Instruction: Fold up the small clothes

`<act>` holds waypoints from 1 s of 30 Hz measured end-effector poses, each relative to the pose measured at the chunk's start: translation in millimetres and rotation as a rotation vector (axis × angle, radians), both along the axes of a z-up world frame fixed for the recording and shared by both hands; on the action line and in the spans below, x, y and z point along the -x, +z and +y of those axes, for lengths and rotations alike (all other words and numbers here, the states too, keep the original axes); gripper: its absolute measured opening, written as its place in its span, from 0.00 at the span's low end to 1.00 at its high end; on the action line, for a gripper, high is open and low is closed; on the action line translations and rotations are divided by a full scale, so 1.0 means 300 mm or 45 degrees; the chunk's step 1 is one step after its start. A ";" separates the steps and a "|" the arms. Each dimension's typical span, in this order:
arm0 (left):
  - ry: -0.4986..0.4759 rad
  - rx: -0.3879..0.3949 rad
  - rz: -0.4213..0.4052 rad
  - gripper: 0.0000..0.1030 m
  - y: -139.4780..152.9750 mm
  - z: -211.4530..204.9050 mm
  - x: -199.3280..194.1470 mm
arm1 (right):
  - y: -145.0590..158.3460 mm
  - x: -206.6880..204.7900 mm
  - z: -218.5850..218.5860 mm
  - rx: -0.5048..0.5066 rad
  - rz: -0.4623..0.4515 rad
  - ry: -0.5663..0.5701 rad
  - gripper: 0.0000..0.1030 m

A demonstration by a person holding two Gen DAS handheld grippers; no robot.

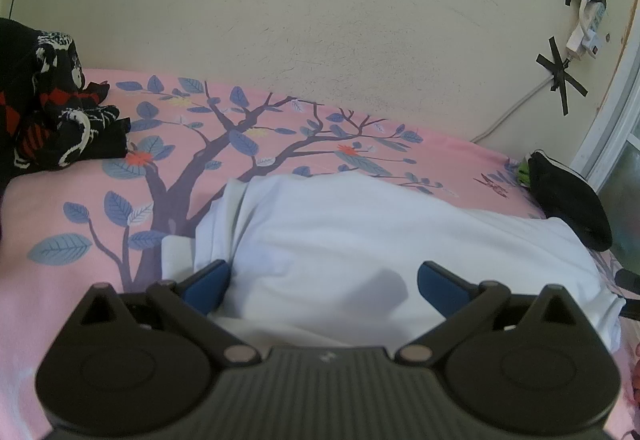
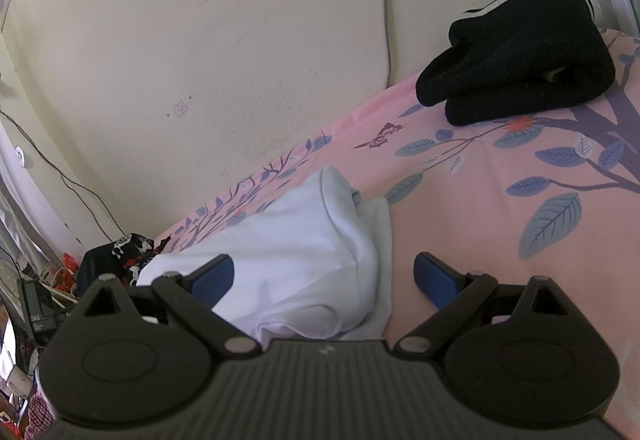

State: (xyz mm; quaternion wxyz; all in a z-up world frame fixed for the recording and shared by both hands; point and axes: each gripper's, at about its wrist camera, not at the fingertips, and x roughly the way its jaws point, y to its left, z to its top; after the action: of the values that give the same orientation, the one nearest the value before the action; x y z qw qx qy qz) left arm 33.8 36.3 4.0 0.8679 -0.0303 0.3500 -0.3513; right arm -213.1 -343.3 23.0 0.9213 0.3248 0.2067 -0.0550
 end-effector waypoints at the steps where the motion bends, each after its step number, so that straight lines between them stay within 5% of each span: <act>1: 0.000 0.001 0.001 1.00 0.000 0.001 -0.001 | 0.000 0.000 0.000 0.000 0.000 0.000 0.87; 26: 0.000 0.000 0.004 1.00 0.002 0.000 0.000 | -0.001 -0.001 -0.001 0.000 -0.001 0.001 0.87; 30: -0.007 0.085 -0.009 1.00 0.012 0.031 0.004 | 0.003 -0.001 0.006 0.005 0.011 0.004 0.87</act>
State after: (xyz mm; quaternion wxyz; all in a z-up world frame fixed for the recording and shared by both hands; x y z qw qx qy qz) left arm 32.7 45.7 7.7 0.8666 -0.0570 0.3351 -0.3653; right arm -212.8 -341.5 24.1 0.9211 0.3225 0.2111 -0.0552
